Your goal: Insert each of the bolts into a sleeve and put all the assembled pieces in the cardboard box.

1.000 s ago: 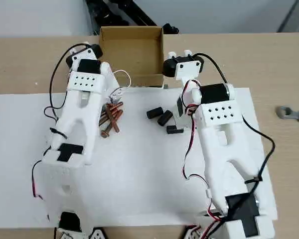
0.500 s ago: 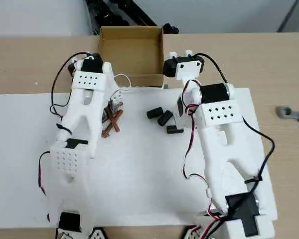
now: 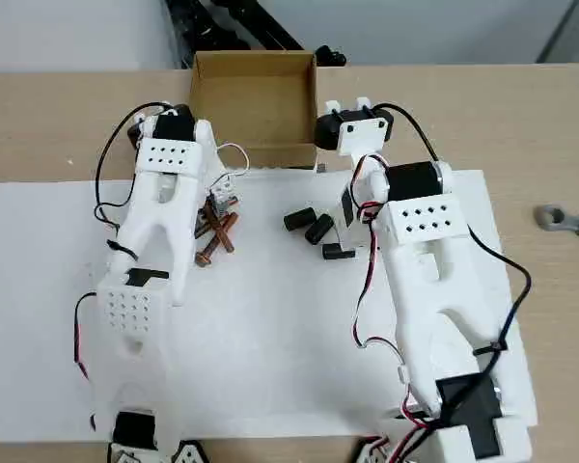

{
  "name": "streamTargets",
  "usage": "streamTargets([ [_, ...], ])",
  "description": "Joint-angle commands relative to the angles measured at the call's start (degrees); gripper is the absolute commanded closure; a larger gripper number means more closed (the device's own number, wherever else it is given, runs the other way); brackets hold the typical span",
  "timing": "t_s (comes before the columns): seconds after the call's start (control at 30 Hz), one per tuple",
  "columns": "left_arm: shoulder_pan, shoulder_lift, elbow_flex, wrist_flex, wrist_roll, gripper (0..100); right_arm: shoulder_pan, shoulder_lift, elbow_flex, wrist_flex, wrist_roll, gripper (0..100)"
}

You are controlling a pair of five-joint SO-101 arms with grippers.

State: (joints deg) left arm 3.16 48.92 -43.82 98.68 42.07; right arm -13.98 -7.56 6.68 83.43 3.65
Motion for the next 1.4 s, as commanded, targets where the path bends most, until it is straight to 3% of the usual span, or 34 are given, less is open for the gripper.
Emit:
streamTargets([
  [0.0, -0.3, 0.8, 1.0, -1.5, -0.3, 100, -0.2, -0.2, -2.6, -0.6, -0.8, 99.1],
  [0.3, 1.8, -1.3, -2.0, 0.6, -3.5, 99, -0.3, -0.7, -2.9, -0.4, -2.7, 99.1],
  [0.57, 8.3, -17.5, -6.9, 1.6, -12.0, 99, -0.7, -0.2, -4.0, -1.7, -20.3, 99.1],
  [0.7, 5.7, -21.4, -6.8, 1.7, -16.7, 100, -3.8, -0.1, -3.6, -7.2, -30.9, 99.0],
  [0.8, 2.3, -23.5, -6.0, 1.7, -16.9, 100, -5.8, 1.0, -3.9, -10.2, -33.1, 99.0],
  [1.07, -1.1, -31.8, 6.9, 1.5, -20.2, 100, -8.9, 15.3, -4.7, -11.0, -39.8, 92.3],
  [1.37, -1.1, -50.1, 23.7, -7.1, -25.5, 100, -9.6, 24.9, -17.9, -10.4, -49.9, 91.3],
])
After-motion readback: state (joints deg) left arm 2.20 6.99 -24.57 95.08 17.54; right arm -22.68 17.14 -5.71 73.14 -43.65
